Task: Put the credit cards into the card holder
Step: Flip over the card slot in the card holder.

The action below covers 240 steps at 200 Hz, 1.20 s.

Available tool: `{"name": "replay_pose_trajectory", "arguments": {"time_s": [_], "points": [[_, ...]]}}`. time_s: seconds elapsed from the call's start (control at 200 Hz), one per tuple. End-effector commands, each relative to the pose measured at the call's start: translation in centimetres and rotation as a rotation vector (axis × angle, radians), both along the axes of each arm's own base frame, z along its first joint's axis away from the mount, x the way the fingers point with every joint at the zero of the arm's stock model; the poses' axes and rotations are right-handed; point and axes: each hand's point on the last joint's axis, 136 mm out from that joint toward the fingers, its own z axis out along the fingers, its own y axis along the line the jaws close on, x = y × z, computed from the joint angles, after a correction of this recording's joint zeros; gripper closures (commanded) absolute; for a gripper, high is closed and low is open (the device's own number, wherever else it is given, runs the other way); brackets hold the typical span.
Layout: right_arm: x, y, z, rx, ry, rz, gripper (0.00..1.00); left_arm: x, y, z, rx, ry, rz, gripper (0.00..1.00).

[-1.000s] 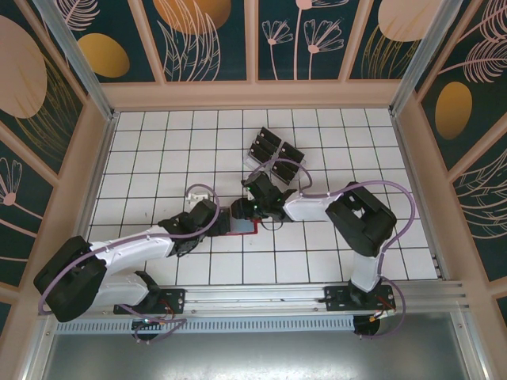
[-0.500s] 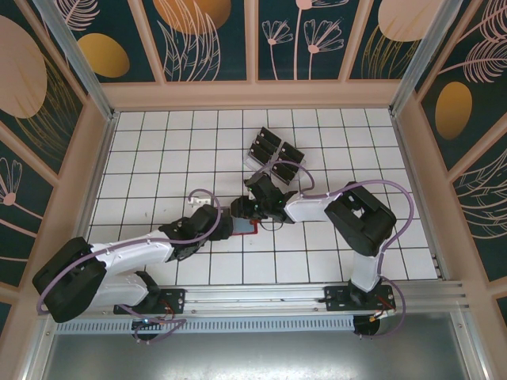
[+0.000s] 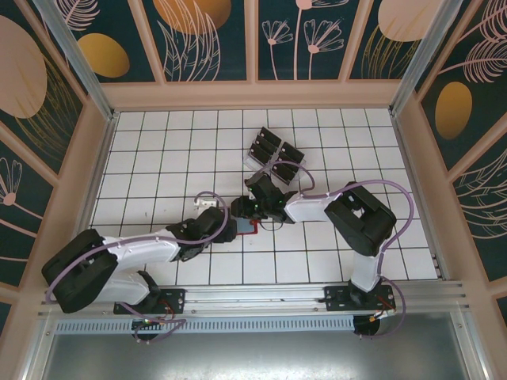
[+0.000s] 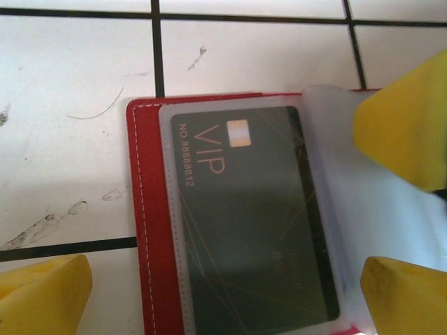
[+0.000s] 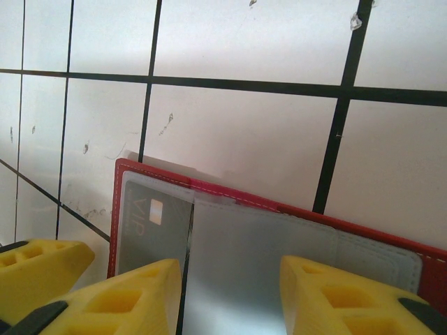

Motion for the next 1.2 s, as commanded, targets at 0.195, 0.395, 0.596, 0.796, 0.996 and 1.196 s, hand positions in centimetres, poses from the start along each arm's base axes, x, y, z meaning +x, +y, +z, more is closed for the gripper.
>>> {"name": "replay_pose_trajectory", "arguments": {"time_s": [0.195, 0.395, 0.596, 0.796, 0.996, 1.196], "points": [[0.0, -0.6, 1.5, 0.018, -0.017, -0.018, 0.58, 0.5, 0.8, -1.1, 0.153, -0.009, 0.036, 0.02], [-0.2, -1.8, 4.7, 0.074, -0.065, -0.087, 0.58, 0.2, 1.3, -1.8, 0.153, 0.005, 0.064, 0.01], [-0.8, -2.9, 5.1, 0.085, -0.074, -0.143, 0.58, 0.0, 1.5, -1.9, 0.147, 0.006, 0.070, 0.01], [-0.3, -2.9, 4.1, 0.064, -0.067, -0.152, 0.57, -0.1, 1.6, -2.1, 0.147, 0.008, 0.071, 0.01], [0.0, -2.3, 2.8, 0.051, -0.050, -0.138, 0.57, -0.2, 1.8, -2.1, 0.142, 0.006, 0.074, 0.02], [0.4, -1.5, 1.9, 0.045, -0.038, -0.113, 0.57, -0.4, 1.9, -2.2, 0.141, 0.006, 0.073, 0.01]]}}
